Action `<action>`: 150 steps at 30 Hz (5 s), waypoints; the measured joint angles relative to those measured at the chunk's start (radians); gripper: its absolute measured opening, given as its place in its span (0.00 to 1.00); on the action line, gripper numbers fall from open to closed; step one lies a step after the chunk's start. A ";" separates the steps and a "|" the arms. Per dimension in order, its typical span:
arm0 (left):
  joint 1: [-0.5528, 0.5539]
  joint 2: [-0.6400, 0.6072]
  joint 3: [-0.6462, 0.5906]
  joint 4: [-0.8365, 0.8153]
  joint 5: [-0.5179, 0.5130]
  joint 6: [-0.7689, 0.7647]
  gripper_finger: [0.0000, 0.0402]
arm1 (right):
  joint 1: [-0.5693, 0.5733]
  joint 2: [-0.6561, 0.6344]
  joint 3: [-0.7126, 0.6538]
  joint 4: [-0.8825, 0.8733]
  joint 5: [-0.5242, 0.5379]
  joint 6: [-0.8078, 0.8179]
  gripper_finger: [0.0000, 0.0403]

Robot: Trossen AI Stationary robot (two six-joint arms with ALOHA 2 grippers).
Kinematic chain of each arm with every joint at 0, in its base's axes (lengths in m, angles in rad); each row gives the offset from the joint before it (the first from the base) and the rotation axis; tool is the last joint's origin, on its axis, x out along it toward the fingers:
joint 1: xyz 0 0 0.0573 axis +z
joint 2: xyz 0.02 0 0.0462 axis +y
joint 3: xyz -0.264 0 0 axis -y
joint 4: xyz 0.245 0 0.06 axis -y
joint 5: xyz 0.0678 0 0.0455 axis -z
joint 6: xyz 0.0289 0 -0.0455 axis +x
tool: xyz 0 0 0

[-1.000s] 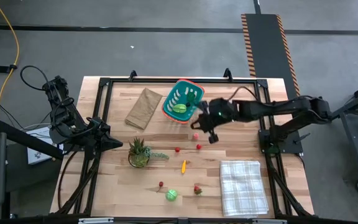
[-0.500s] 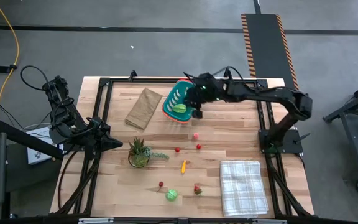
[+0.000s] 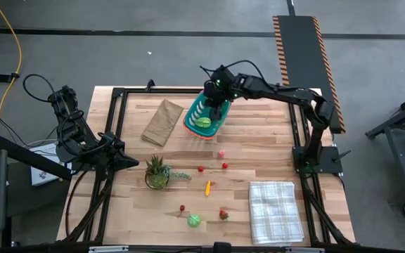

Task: Pick and placing Produce into tupperware
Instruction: Put the black cherry in the green basket, then put the red strawberry in the green basket

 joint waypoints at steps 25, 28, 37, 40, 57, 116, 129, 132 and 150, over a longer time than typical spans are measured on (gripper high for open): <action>0.000 0.000 0.000 0.000 0.000 0.000 0.00 | -0.026 0.076 -0.001 -0.155 -0.061 0.152 0.14; 0.000 0.000 0.000 0.000 0.000 0.000 0.00 | -0.026 0.090 -0.002 -0.168 -0.062 0.172 0.14; 0.000 0.000 0.000 0.000 0.000 0.000 0.00 | -0.026 0.130 -0.002 -0.177 -0.062 0.211 0.14; 0.000 0.000 0.000 0.000 0.000 0.000 0.00 | -0.026 0.143 -0.002 -0.188 -0.061 0.214 0.14; 0.000 0.000 0.000 0.000 0.000 0.000 0.00 | -0.026 0.166 -0.002 -0.114 -0.061 0.282 0.14; 0.000 0.000 0.000 0.000 0.000 0.000 0.00 | -0.027 0.191 -0.002 -0.038 0.062 0.282 0.14; 0.000 0.000 0.000 0.000 0.000 0.000 0.00 | -0.027 0.191 -0.002 -0.038 0.077 0.283 0.25; 0.000 0.000 0.000 0.000 0.000 0.000 0.00 | -0.027 0.191 -0.002 -0.037 0.077 0.282 0.26; 0.000 0.000 0.000 0.000 0.000 0.000 0.00 | -0.027 0.191 -0.002 -0.031 0.078 0.281 0.26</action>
